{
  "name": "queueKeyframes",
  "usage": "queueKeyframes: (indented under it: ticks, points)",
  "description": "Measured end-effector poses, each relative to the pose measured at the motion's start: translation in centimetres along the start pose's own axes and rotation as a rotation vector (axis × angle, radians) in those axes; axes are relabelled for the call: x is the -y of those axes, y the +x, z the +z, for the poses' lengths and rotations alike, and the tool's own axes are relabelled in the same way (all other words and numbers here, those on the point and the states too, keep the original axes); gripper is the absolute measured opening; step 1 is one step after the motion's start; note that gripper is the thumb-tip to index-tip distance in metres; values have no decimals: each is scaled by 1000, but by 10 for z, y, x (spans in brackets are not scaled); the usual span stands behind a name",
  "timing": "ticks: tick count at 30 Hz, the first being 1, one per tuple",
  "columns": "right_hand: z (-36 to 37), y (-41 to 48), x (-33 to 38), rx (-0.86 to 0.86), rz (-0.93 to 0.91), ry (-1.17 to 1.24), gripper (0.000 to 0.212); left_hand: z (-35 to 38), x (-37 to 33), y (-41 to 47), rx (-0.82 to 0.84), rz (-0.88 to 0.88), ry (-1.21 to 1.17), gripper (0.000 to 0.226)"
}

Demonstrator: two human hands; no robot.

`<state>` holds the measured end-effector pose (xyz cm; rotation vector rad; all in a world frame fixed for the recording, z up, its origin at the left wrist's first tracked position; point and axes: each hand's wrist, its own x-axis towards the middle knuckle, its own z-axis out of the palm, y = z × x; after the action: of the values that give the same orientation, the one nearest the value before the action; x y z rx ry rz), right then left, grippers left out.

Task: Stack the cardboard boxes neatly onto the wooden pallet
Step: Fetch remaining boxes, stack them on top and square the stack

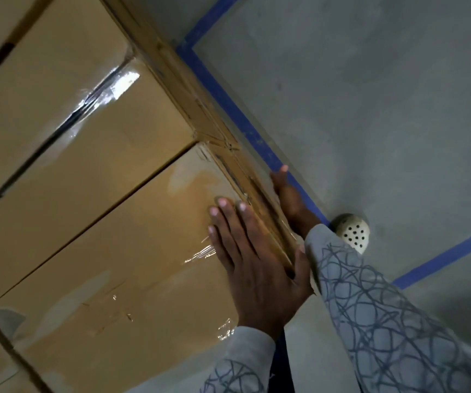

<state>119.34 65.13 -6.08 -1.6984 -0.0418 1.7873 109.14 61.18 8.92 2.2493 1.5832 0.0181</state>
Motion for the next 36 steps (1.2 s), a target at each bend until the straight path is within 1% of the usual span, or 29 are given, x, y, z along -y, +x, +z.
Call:
queueKeyframes:
  ticks: [1,3,4,5,6,7,8,9,10,11,12,13,14,15,16,17,20,23,26,27,30,34,36]
  points:
    - [2,-2,3,2,-14,-20,85,0,0,0,-3,0,0,110]
    - [8,-3,4,124,-33,-152,100,-1,-1,1,-13,6,-4,108]
    - [8,-1,4,160,-26,-194,100,-2,-2,2,-6,13,-12,108]
    - [7,-3,9,161,-12,-187,91,-3,-2,2,1,14,-19,107]
    - [8,-8,15,109,-1,-146,82,-4,-3,2,7,12,-24,107]
    - [6,-13,19,52,-12,-98,76,-5,-3,2,13,10,-28,107]
    - [6,-18,25,21,-9,-65,75,-5,-3,2,19,6,-35,106]
    - [9,-24,34,60,-1,-107,79,-6,-3,2,20,6,-40,105]
    - [11,-27,39,119,47,-193,89,-7,-2,2,15,7,-45,104]
    - [11,-26,44,154,87,-248,103,-8,-1,2,10,9,-55,103]
    - [7,-22,48,113,106,-221,113,-10,0,3,9,10,-67,102]
    - [2,-18,52,15,104,-159,108,-11,1,2,12,12,-78,102]
    - [-2,-13,55,-123,90,-104,95,-12,1,2,12,10,-85,102]
    - [-5,-11,60,-236,74,-80,89,-12,0,3,11,5,-92,102]
    - [-5,-8,60,-289,57,-69,88,-13,-2,3,13,3,-104,103]
    - [0,-10,60,-297,45,-81,88,-12,-2,1,20,5,-114,103]
    - [18,-5,41,-174,104,-181,94,-9,-1,-1,24,9,-93,104]
    - [22,0,38,-180,137,-312,91,-5,-1,3,49,-3,-87,109]
    - [19,3,41,-117,140,-432,114,-5,-3,4,62,-28,-80,113]
    - [19,5,40,-108,115,-463,112,-4,-2,2,72,-25,-62,114]
    - [18,8,40,-88,59,-536,85,-5,-3,8,84,-31,-65,117]
    - [23,-3,48,-114,1,-556,70,-7,-4,10,99,-38,-75,122]
    - [24,-11,56,-91,9,-562,63,-9,-5,11,102,-50,-76,124]
